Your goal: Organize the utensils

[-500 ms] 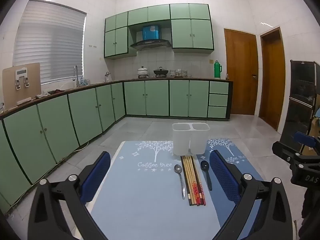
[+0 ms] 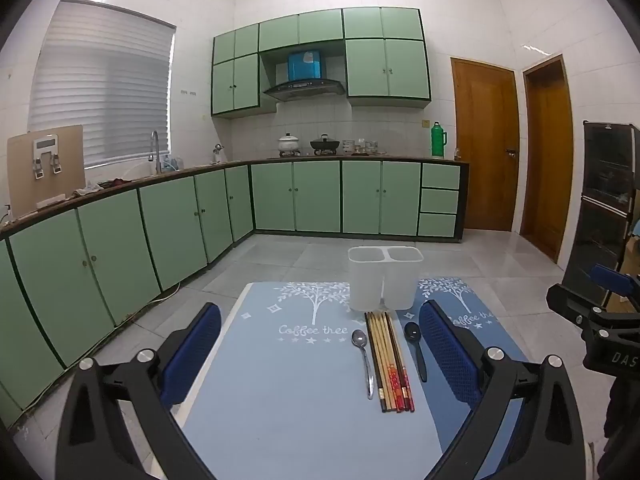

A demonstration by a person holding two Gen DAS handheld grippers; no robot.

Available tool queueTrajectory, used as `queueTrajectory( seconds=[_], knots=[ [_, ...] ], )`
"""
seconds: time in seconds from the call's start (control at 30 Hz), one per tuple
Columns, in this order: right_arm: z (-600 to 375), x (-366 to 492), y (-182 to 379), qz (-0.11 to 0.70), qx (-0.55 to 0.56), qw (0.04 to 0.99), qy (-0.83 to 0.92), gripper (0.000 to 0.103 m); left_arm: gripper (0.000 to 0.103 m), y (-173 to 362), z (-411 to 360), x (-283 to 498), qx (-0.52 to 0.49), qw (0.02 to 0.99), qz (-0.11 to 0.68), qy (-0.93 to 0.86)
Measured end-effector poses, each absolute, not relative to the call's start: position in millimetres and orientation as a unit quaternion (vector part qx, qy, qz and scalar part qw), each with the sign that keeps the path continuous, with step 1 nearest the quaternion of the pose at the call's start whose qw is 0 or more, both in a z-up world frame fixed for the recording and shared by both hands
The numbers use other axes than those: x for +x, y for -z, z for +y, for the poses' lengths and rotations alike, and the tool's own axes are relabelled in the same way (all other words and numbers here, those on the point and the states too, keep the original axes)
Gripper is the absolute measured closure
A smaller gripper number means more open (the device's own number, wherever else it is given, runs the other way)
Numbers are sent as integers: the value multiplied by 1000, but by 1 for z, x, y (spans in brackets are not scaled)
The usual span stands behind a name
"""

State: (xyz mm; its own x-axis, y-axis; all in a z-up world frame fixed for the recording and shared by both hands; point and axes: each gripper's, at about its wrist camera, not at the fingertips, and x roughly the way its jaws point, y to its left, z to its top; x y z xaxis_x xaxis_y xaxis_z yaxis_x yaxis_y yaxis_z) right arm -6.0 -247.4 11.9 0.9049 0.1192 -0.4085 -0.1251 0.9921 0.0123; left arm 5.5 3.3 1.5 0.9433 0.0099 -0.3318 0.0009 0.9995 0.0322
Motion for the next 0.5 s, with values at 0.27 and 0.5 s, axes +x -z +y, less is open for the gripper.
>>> queueTrajectory(
  seconds=[0.27,0.5],
  knots=[
    [-247,-6,-12,208,-6,976,-62,5,6,-1,3,3,17,986,167,-6],
    [-247,-6,-11,207,-6,976,-62,5,6,-2,2,2,18,986,166,-7]
  ],
)
